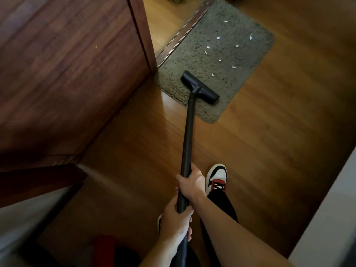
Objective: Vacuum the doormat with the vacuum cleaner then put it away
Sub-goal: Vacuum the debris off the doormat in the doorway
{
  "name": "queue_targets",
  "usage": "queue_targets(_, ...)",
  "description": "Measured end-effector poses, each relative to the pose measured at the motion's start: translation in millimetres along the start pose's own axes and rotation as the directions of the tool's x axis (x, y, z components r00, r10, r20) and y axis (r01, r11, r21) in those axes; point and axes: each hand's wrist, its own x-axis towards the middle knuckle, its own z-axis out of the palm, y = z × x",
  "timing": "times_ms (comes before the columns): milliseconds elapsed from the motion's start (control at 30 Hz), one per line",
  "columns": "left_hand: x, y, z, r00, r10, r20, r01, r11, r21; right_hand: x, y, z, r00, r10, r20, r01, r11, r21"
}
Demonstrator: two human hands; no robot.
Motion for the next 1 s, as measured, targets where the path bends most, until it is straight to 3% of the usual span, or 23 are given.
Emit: queue_targets(1000,47.7,128.1,99.5,0.998,-0.033,0.059,0.03,0.999,0.038,106.1,-82.7,-99.2,0.999,-0.011,-0.048,0.008,0.998,-0.057)
